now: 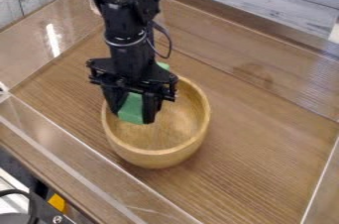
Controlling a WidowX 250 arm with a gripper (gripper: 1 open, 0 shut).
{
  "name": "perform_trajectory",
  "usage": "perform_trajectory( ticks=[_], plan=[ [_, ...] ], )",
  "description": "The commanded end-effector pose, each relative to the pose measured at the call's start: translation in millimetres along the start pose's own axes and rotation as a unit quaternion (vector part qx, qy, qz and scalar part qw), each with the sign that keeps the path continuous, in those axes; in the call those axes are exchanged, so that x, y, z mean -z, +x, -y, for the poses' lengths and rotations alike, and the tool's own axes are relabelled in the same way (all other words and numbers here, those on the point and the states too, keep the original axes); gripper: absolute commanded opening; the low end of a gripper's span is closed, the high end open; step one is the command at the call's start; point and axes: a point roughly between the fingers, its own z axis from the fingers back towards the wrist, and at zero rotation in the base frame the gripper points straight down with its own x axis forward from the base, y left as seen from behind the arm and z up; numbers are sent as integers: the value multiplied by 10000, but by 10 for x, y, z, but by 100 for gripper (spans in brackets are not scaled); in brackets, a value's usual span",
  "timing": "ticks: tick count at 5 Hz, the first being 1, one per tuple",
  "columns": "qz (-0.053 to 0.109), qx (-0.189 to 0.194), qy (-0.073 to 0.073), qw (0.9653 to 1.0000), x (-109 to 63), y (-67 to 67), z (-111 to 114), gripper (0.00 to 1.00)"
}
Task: Remove the green block from inside the brown bowl and put it on the table
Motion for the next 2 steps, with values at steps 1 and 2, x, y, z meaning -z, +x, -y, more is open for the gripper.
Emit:
perform_trajectory(
  ticks=[1,2],
  plan=[
    [210,166,-22,9996,-73,140,-11,0],
    [223,348,-34,9991,-69,196,-13,0]
  ],
)
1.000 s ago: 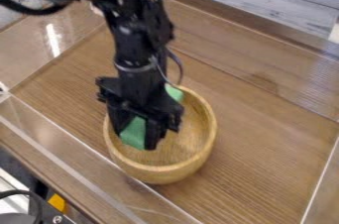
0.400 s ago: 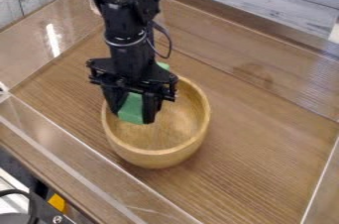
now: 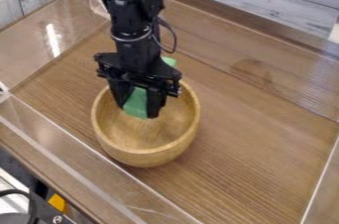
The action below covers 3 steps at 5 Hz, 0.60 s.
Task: Remove the green block from inside the brown bowl and put it on the table
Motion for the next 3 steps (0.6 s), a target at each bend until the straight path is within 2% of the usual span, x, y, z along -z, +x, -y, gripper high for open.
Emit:
perform_trajectory(
  ticks=[1,3],
  plan=[
    [190,49,-7,9998,-34,103,-46,0],
    [214,207,-33,9996,36,142,-85,0]
  ],
)
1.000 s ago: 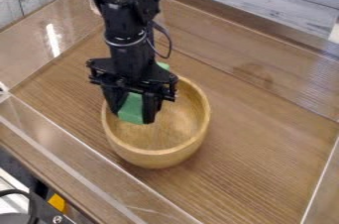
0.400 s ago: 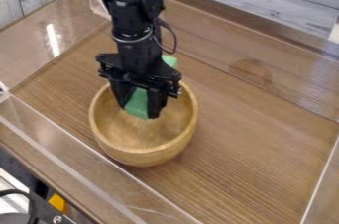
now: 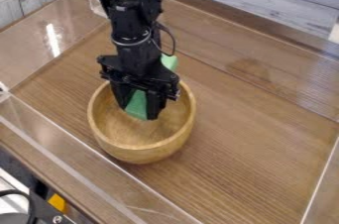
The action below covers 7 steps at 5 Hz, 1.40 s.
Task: Remove the green block from inside the brown bowl and put it on the table
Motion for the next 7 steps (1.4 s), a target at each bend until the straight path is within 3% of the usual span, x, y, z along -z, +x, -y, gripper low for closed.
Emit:
perform_trajectory(
  ticks=[1,2,3,4,7],
  plan=[
    [201,192,-1,9996,-176,138,-68,0],
    [218,376,-27,9991,-277,190,-98,0],
    [244,274,-33,9993,-348,200,-112,0],
    [239,588,-84,9979,-367,221,-6,0],
    [250,1421,-252,9892,-455,404,321,0]
  ],
)
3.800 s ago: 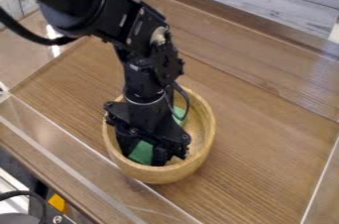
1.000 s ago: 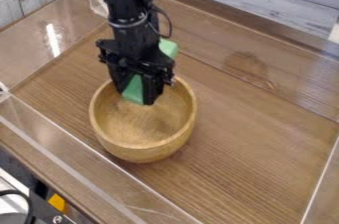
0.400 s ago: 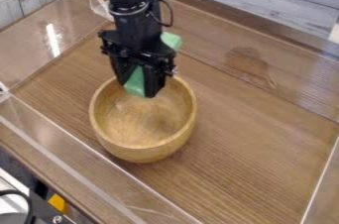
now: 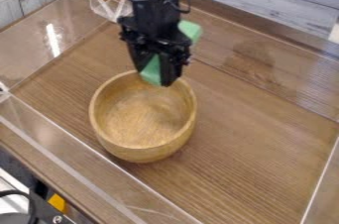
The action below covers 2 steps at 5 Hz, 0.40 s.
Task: Remove the green block from inside the brown bowl and put it on the table
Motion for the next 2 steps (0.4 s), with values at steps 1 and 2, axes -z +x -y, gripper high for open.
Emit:
perform_trajectory(
  ticks=[1,2],
  plan=[
    [226,69,33,9997,-83,160,197,0],
    [220,129,41,9997,-15,260,401,0]
  ],
)
